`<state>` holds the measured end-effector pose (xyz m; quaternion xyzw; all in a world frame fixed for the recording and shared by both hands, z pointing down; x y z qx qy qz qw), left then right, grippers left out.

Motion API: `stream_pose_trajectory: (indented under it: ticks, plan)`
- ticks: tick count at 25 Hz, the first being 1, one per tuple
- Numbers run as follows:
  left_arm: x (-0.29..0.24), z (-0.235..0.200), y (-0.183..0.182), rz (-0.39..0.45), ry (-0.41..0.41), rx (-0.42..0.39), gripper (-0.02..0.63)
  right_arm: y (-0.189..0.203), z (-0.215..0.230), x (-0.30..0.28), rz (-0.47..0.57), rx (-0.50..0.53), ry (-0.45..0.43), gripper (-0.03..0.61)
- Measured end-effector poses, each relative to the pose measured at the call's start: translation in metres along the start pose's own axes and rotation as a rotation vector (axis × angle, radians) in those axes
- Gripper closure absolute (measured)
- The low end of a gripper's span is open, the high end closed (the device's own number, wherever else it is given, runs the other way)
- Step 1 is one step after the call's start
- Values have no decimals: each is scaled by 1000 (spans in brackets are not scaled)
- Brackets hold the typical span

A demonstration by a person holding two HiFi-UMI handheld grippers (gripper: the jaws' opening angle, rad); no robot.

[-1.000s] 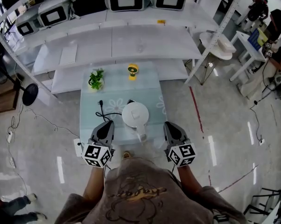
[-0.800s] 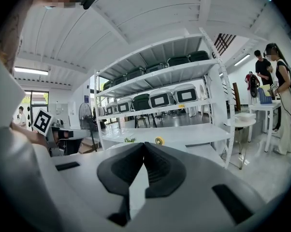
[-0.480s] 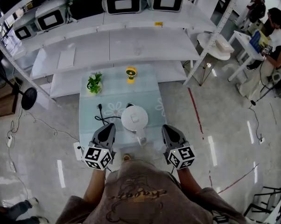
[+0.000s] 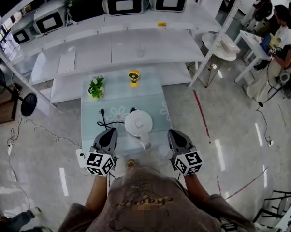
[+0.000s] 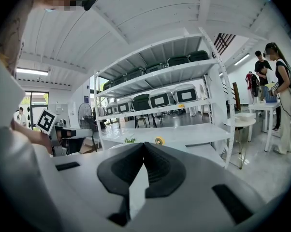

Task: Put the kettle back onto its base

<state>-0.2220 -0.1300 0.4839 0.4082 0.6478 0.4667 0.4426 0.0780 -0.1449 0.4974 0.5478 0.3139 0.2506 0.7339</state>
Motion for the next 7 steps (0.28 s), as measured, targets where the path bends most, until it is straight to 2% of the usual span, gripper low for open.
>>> stream_pose_trajectory:
  ticks: [7]
  plan:
    - [0,-5,-7,30,-12,15,592,-3,1,-3,-2,9,-8,578]
Point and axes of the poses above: the fingertips, and each gripper's own axes: x backward along the fingers, z to its right, y out of its underside, the point moved 6 cm from there along x, backward along the fingers, and after that the axes turned 8 degrees about -y, right-handed, at the moved point
